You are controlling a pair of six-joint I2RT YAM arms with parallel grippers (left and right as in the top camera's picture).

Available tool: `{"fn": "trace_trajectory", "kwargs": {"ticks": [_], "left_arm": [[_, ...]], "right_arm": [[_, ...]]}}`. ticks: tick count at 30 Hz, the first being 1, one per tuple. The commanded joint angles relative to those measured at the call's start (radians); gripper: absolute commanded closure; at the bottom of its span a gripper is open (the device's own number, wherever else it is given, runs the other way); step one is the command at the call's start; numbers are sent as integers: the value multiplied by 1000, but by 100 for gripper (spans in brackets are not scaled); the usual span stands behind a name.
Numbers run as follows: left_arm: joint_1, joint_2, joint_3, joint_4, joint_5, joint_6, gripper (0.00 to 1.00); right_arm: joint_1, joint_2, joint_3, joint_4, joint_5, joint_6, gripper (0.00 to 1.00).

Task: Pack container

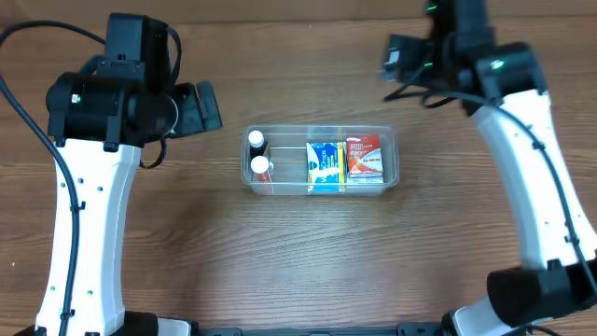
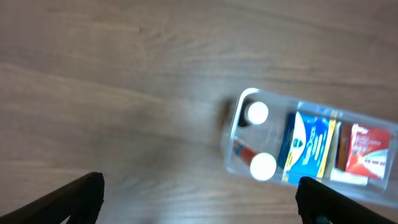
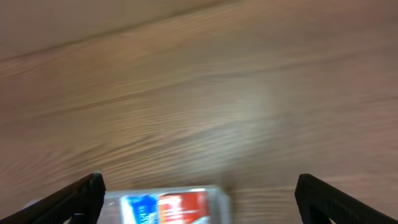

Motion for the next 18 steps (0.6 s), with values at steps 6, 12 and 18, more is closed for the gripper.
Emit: {"fn": "trace_trajectory", "kwargs": {"ticks": [6,12,18], "left_arm": [[48,38,8,117,-44,124,0],[42,-145,-60,144,-66,128,0],[43,-625,-633,412,-75,97,0]], "right_arm": [[-240,3,0,-71,-47,-98,0],[-240,-203,-122,-60,-46,-96,4],[-239,-764,-734,223,-47,-67,11]]}}
